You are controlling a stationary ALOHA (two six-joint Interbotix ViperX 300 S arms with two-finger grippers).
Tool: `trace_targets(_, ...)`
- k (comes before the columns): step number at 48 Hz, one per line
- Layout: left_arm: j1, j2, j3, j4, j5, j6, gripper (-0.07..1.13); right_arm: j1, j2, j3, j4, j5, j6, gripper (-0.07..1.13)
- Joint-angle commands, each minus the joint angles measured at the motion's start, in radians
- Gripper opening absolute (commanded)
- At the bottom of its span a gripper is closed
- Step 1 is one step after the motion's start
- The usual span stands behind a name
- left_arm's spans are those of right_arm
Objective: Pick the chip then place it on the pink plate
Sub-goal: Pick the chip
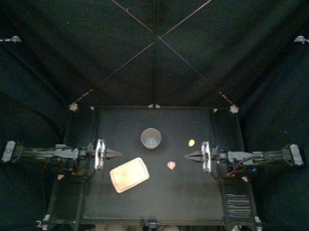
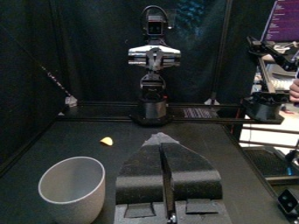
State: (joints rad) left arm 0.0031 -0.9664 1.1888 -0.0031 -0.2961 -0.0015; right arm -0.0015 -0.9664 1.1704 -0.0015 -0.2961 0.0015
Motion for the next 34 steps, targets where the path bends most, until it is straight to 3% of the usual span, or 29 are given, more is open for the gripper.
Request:
trace_targets(1, 0.011, 0.008, -0.005, 0.005, -0.003, 0.008, -0.02, -0.051, 0.026, -0.003, 0.008, -0.003, 0.008, 0.06)
trace_targets(6, 0.021, 0.008, 0.015, 0.002, -0.008, 0.005, -0.02, -0.13, 0.067, 0.011, 0.074, -0.003, 0.043, 0.06)
trace_targets(16, 0.021, 0.008, 0.037, -0.005, -0.008, 0.0, -0.01, -0.347, 0.166, 0.078, 0.351, -0.002, 0.179, 0.12)
trace_targets(24, 0.021, 0.008, 0.037, -0.005, -0.009, 0.002, -0.01, -0.466, 0.196, 0.175, 0.468, 0.041, 0.293, 0.34)
trace_targets(34, 0.02, 0.008, 0.035, 0.0, -0.009, 0.006, -0.01, -0.554, 0.19, 0.222, 0.468, 0.179, 0.42, 0.69)
